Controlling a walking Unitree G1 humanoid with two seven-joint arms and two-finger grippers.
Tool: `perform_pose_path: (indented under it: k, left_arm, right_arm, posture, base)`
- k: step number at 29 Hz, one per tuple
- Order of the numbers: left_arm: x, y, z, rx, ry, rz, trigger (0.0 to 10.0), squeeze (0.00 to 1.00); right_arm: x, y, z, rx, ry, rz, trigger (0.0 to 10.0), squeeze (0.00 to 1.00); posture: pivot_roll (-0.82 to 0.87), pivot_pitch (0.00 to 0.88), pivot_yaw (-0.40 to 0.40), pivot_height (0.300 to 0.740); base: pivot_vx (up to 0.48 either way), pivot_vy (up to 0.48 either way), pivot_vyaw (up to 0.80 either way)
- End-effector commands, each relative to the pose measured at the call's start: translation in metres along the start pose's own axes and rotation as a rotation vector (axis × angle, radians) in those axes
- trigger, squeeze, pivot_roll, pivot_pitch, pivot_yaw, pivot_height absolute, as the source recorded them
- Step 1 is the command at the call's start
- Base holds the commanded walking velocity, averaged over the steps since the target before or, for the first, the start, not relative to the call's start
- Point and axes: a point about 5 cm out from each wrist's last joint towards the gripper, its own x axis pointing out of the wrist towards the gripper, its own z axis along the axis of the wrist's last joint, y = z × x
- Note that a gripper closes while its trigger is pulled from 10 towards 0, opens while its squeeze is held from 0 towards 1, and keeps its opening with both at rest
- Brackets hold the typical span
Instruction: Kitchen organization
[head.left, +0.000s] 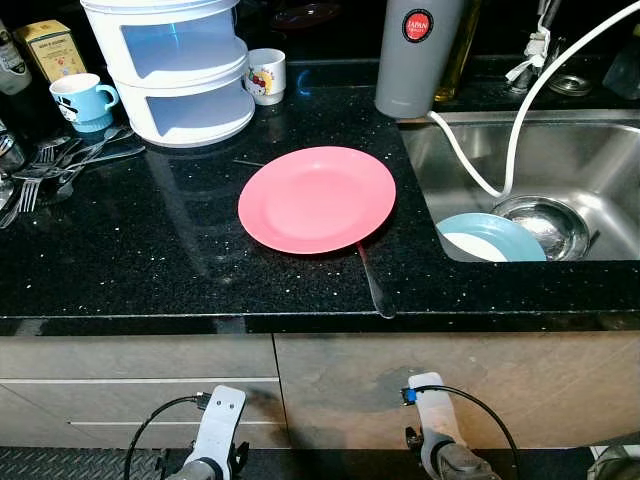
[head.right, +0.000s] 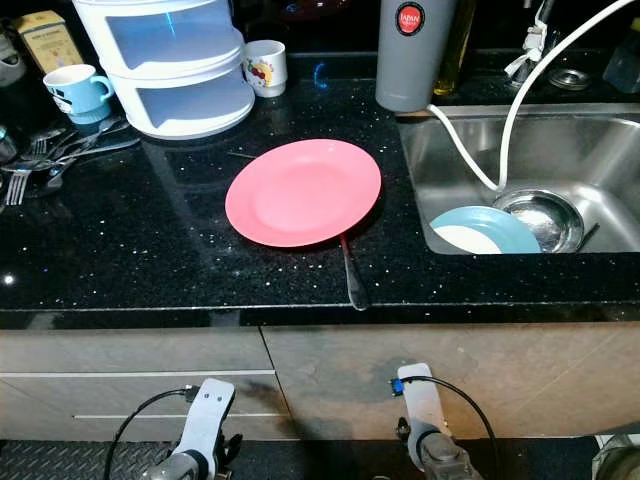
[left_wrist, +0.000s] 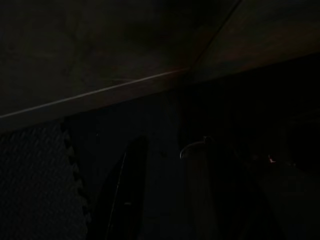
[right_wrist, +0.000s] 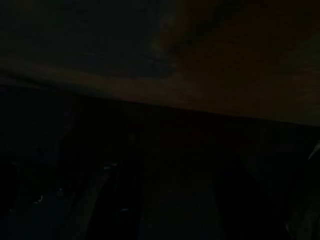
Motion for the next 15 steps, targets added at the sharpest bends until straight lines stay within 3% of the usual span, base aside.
perform_pose_path:
  k: [1, 11, 15]
  left_arm:
    - [-0.0011, -0.0012, -0.0077, 0.004, 0.032, -0.011, 10.0, 0.00]
    - [-0.0002, -0.0031, -0.0038, -0.006, 0.019, -0.037, 10.0, 0.00]
    - [0.0001, -0.0041, -0.0024, -0.013, 0.013, -0.049, 10.0, 0.00]
  right_arm:
    - [-0.0009, 0.0019, -0.0061, 0.028, 0.021, 0.002, 10.0, 0.00]
    - [-0.0009, 0.0074, -0.0069, 0.025, 0.023, 0.013, 10.0, 0.00]
    - [-0.0006, 0.0072, -0.0055, 0.031, 0.022, 0.005, 10.0, 0.00]
  posture:
    - [-0.01, 0.098, 0.026, 0.740]
    - [-0.01, 0.099, 0.027, 0.740]
    - [-0.01, 0.101, 0.028, 0.740]
  base:
    - [0.000, 0.000, 0.00]
    - [0.000, 0.000, 0.00]
    - [0.000, -0.384, 0.00]
